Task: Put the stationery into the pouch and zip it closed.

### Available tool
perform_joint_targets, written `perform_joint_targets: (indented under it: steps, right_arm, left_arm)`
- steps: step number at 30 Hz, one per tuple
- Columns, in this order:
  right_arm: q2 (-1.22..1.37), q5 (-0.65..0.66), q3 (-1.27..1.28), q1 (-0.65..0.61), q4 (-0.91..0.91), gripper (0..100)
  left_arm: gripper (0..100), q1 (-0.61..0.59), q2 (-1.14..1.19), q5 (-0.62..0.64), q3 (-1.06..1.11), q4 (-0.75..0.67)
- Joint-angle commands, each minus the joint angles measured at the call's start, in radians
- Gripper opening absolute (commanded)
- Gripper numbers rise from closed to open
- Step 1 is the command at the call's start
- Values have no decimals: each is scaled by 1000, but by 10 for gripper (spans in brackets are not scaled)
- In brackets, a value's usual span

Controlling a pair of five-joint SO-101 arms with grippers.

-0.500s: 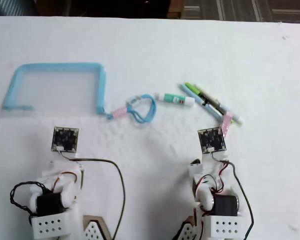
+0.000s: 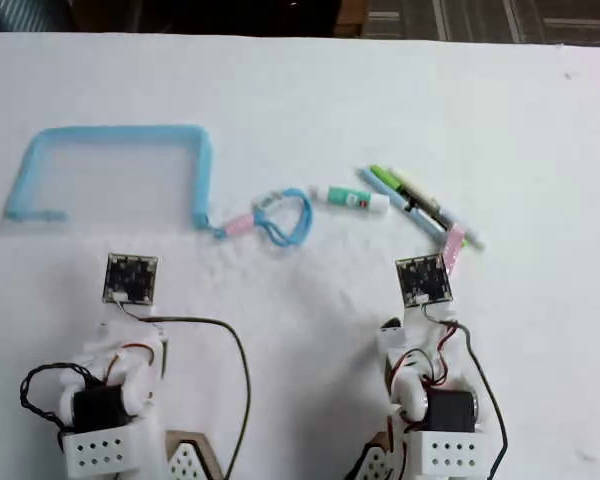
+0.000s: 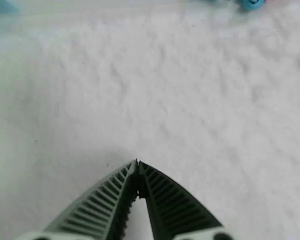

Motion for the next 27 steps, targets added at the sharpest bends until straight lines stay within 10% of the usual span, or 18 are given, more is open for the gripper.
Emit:
perform_joint_targets:
  steps: [1, 19, 27]
  right_arm:
    - [-7, -5, 11, 8, -15, 63]
    - [-7, 0, -141, 5, -4, 63]
    - [-4, -8, -391, -183, -25, 63]
  left_arm:
    - [25, 8, -1, -5, -3, 3]
    - [25, 1, -1, -2, -215, -150]
    - [25, 4, 4, 0, -519, -224]
